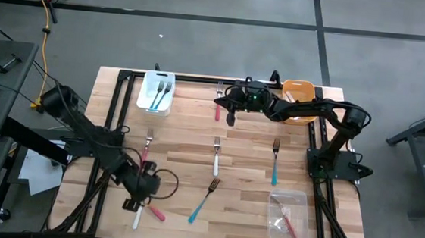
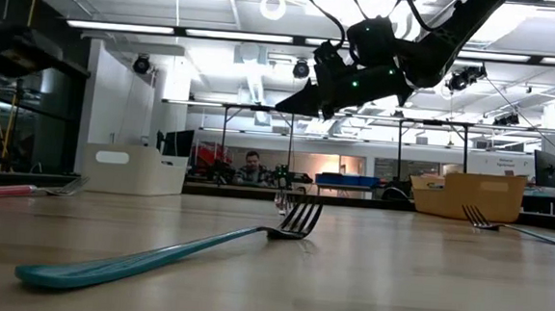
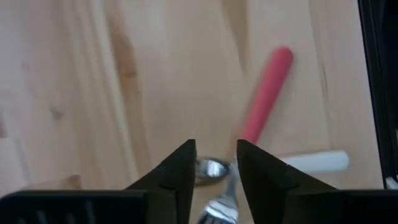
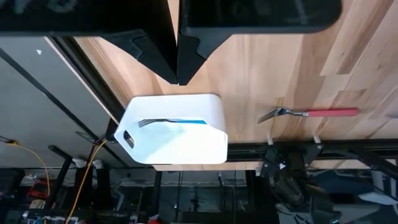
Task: Sort silverware by color (type)
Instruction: Put the bottom left light red fork into the transparent bin
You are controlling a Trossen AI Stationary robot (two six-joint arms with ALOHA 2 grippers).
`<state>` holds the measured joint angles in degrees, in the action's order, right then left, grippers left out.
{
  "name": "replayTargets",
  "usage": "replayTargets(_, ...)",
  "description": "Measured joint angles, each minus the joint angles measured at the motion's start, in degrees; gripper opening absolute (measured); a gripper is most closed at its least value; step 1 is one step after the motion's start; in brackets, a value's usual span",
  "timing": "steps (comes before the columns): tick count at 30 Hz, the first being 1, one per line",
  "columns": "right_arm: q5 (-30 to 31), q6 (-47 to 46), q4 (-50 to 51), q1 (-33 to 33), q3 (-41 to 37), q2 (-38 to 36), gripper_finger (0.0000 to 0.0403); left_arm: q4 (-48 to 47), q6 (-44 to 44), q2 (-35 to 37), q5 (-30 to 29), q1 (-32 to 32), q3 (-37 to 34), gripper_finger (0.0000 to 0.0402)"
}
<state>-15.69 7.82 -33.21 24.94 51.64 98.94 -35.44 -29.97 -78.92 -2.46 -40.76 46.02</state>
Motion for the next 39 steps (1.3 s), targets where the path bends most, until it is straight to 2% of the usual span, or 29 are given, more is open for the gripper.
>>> replayTargets(5, -0.01, 0.05, -0.02, 0.0, 0.0, 0.01, 0.0, -1.1, -0.47, -2.93, 0.6, -2.82, -0.02, 0.0132)
replayTargets(14, -0.02, 0.16, -0.09, 0.0, 0.0, 0.02, 0.0, -1.31, -1.49, -6.57, 2.01, -5.59, -0.02, 0.0133)
replayTargets(24, -0.06, -0.25, -0.07, 0.0, 0.0, 0.02, 0.0, -2.4, -0.45, -11.59, 2.43, -5.87, -0.07, 0.0131)
replayTargets(28, -0.25, -0.25, -0.02, 0.0, 0.0, 0.02, 0.0, -3.42, 0.14, -11.84, 3.74, -5.84, -0.07, 0.0104)
replayTargets(35, -0.24, -0.25, 0.0, 0.0, 0.0, 0.02, 0.0, -3.78, 0.14, -11.85, 6.54, -5.85, -0.07, 0.0019)
replayTargets(39, -0.21, -0.27, 0.26, 0.0, 0.0, 0.02, 0.0, -3.87, -0.38, -11.42, 6.54, -5.85, -0.07, 0.0015)
